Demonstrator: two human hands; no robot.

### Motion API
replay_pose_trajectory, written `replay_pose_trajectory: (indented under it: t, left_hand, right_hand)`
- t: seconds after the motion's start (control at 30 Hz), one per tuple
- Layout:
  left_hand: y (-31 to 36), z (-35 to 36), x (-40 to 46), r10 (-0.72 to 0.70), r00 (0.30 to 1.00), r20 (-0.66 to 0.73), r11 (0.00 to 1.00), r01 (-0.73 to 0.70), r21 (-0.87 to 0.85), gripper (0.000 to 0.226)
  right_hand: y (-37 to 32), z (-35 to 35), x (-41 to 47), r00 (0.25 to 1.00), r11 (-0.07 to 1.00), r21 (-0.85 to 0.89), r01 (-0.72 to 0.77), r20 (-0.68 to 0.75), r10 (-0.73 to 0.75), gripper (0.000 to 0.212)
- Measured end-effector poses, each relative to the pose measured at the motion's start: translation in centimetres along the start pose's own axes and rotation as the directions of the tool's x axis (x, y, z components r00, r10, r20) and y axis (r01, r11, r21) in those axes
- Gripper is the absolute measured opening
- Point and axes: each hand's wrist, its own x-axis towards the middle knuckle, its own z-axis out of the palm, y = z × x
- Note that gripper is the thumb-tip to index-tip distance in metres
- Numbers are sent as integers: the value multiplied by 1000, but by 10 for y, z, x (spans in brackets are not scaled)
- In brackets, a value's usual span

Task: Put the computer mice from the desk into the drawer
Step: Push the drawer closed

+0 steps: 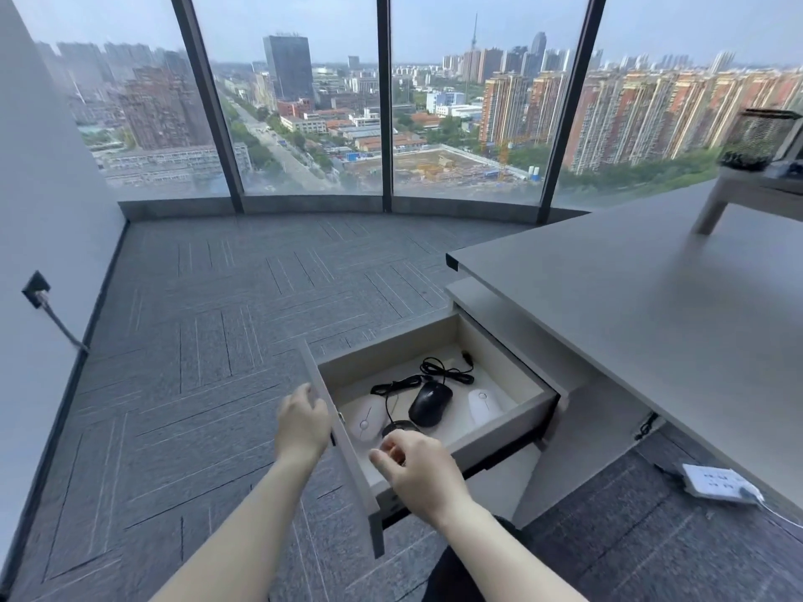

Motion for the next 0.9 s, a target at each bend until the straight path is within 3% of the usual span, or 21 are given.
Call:
replay_pose_trajectory:
  t: [0.13, 0.27, 0.43, 0.9]
  left_hand:
    - [-16, 0, -16, -177, 969, 174, 955, 212, -207, 44]
    - [-18, 4, -32, -212, 921, 327, 867, 331, -371, 32]
    - [-13, 8, -38, -192, 907, 375, 816, 360, -452, 40]
    - [35, 68, -28, -112, 872, 477, 790, 369, -489, 47]
  right_hand:
    - [-7, 15, -25, 1000, 999, 39, -26, 17, 26, 61]
    - [-7, 29, -39, 998, 999, -5, -52, 17, 52, 58]
    - [1, 35, -38, 997, 996, -68, -58, -46, 55, 43]
    - [54, -8, -26, 947, 969, 24, -244, -211, 244, 33]
